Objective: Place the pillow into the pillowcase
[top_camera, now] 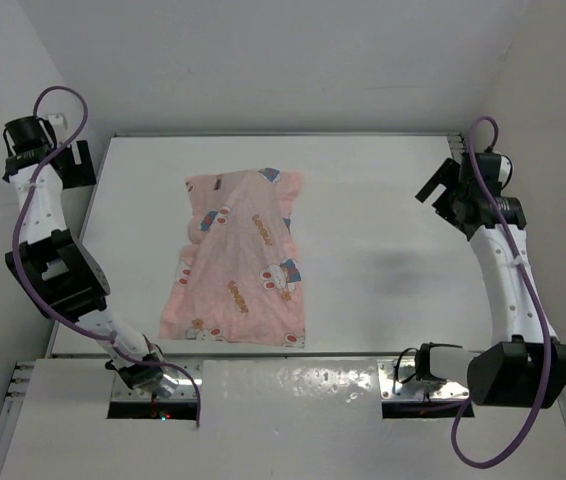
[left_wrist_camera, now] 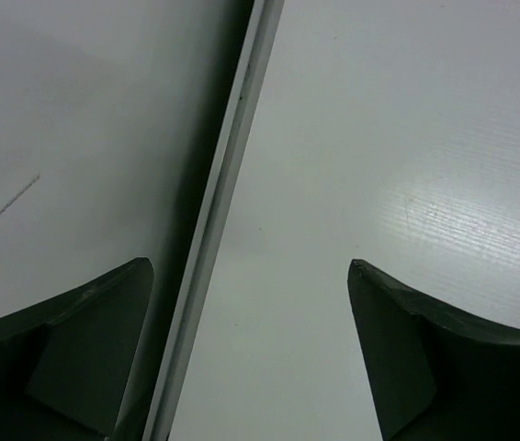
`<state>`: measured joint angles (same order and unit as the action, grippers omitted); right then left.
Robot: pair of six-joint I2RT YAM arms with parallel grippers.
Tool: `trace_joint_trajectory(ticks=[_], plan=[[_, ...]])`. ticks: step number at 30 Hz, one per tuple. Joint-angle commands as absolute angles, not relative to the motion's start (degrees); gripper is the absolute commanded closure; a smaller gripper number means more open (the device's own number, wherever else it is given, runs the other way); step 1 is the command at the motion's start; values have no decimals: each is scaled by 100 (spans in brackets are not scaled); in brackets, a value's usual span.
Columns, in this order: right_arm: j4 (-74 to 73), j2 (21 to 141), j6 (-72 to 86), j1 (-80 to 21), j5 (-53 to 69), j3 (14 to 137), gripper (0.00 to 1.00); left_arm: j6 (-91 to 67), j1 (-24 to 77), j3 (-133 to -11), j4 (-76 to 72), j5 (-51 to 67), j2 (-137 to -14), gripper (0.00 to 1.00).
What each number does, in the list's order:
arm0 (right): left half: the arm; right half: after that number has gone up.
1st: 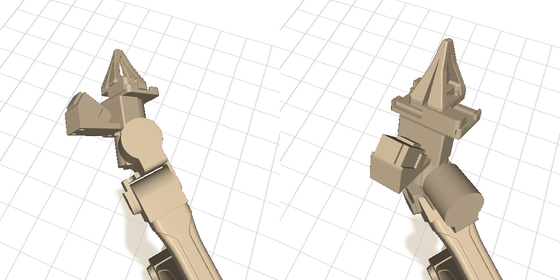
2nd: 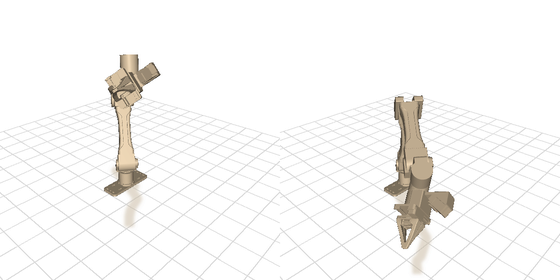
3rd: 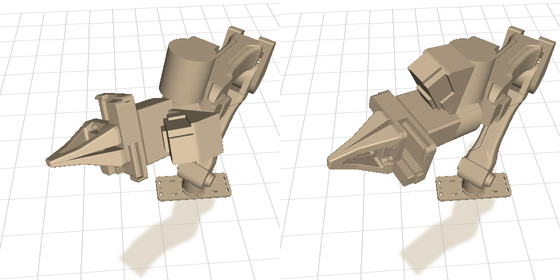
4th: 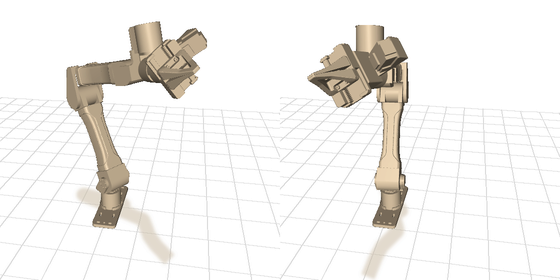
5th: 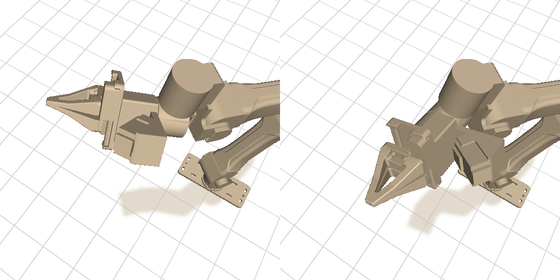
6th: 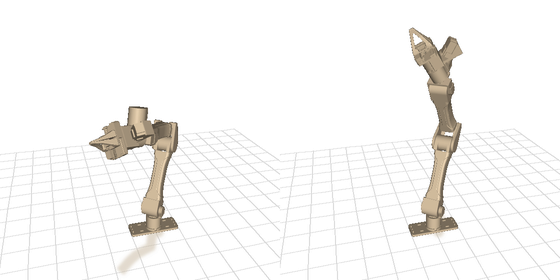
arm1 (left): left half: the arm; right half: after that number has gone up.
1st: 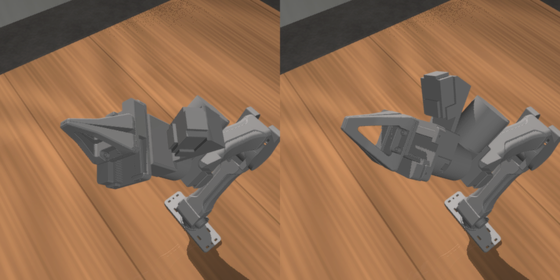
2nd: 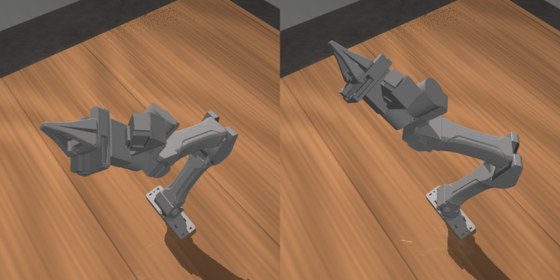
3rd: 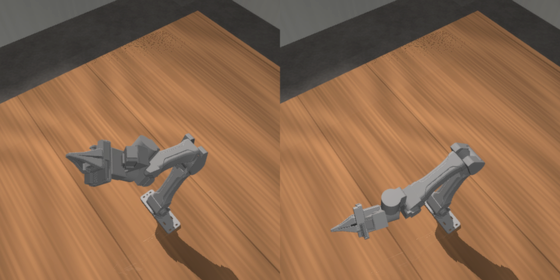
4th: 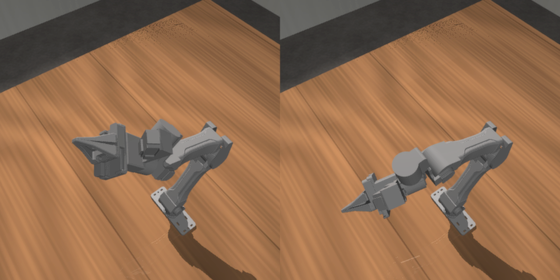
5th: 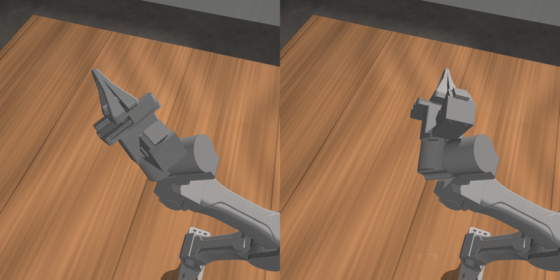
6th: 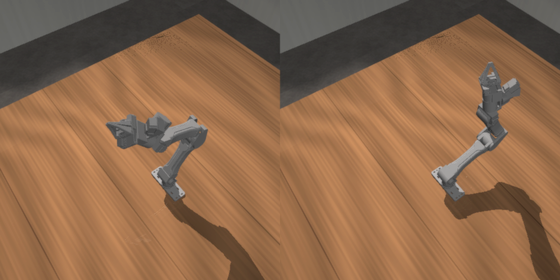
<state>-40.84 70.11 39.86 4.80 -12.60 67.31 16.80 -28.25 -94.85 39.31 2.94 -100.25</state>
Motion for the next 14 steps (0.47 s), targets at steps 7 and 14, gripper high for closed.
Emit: trace_joint_trajectory(ticks=[7,14], plan=[[-3965,6416,3788,703,-1231,6460,1,1705,-2892,-9800,3955,545,-9747,13],[-3665,6161,3876,721,-1143,6205,1,1714,-2874,-9747,3964,694,-9694,12]])
